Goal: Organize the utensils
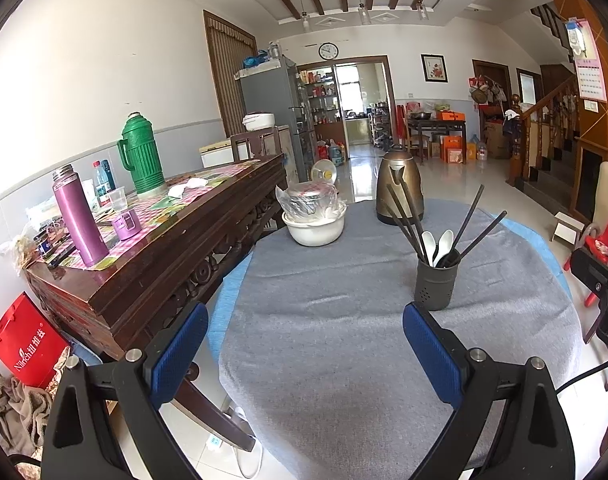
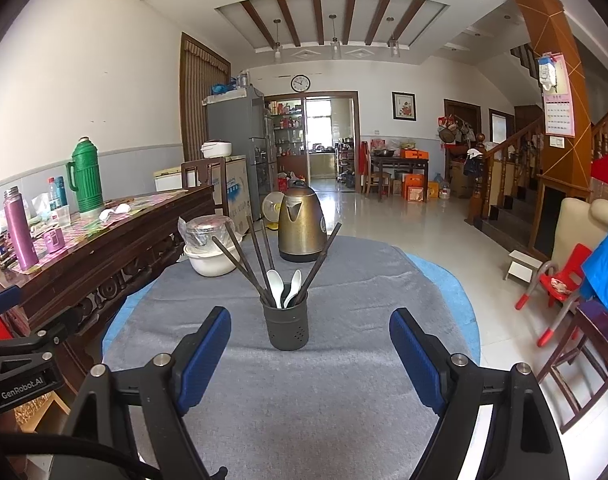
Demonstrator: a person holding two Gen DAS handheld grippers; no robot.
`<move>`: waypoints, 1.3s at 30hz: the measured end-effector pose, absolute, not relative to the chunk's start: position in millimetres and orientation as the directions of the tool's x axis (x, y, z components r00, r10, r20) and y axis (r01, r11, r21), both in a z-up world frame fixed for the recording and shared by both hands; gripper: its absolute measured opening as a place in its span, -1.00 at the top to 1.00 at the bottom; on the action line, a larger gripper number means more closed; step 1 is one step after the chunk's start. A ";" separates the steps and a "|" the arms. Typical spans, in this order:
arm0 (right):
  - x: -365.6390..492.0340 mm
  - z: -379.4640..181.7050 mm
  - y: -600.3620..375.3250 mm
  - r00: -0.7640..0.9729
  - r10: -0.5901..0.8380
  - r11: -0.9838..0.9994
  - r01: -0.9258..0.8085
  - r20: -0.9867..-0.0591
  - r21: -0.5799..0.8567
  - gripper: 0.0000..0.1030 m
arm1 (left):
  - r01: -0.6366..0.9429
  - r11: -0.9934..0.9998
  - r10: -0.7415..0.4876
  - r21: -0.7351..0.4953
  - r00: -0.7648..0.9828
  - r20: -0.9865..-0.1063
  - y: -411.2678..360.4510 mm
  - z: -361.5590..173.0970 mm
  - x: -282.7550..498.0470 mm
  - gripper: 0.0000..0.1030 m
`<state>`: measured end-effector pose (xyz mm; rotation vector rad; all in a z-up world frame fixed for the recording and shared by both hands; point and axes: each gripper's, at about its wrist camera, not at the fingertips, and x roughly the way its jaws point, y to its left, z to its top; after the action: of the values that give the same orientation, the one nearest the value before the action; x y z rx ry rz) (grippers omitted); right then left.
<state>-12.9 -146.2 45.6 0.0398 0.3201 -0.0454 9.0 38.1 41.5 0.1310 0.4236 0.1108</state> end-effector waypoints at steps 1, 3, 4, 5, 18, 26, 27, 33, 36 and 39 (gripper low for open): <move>-12.6 45.6 -145.6 0.948 -0.037 0.998 0.049 -0.316 0.032 -0.63 | -0.081 0.985 0.136 0.151 0.906 -0.401 38.2 41.5 9.0 -0.90; -12.1 45.8 -144.9 0.948 -0.036 0.998 0.049 -0.316 0.033 -0.63 | -0.084 0.985 0.137 0.148 0.906 -0.401 39.8 41.6 9.4 -0.90; -12.4 46.0 -145.2 0.948 -0.036 0.998 0.049 -0.315 0.033 -0.63 | -0.085 0.986 0.137 0.147 0.906 -0.401 40.6 41.9 9.4 -0.90; -12.3 46.5 -144.8 0.949 -0.035 0.998 0.048 -0.314 0.033 -0.63 | -0.086 0.985 0.139 0.146 0.906 -0.401 42.0 41.7 9.8 -0.90; -13.3 47.7 -141.4 0.951 -0.026 0.999 0.038 -0.308 0.033 -0.63 | -0.096 0.985 0.146 0.144 0.910 -0.388 43.4 44.3 6.6 -0.90; -13.6 45.3 -141.8 0.952 -0.011 0.999 0.025 -0.305 0.042 -0.63 | -0.096 0.985 0.144 0.142 0.910 -0.388 43.2 44.0 6.2 -0.90; -13.9 45.3 -141.7 0.953 -0.011 0.999 0.025 -0.303 0.043 -0.63 | -0.096 0.985 0.144 0.142 0.910 -0.388 43.2 44.1 6.1 -0.90; -17.2 44.9 -142.2 0.959 -0.019 0.998 0.035 -0.281 0.051 -0.63 | -0.096 0.986 0.143 0.139 0.911 -0.388 43.7 44.2 5.2 -0.90; -19.7 45.6 -144.8 0.965 -0.047 0.996 0.066 -0.256 0.066 -0.63 | -0.099 0.985 0.146 0.140 0.911 -0.385 44.2 44.4 4.6 -0.90; -20.2 45.4 -147.9 0.968 -0.060 0.993 0.084 -0.242 0.088 -0.63 | -0.102 0.985 0.148 0.139 0.912 -0.382 44.7 44.2 3.7 -0.90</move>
<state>-20.2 -147.9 45.4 0.0984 0.2418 -0.0728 3.7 44.7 44.2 0.1173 0.4023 0.1288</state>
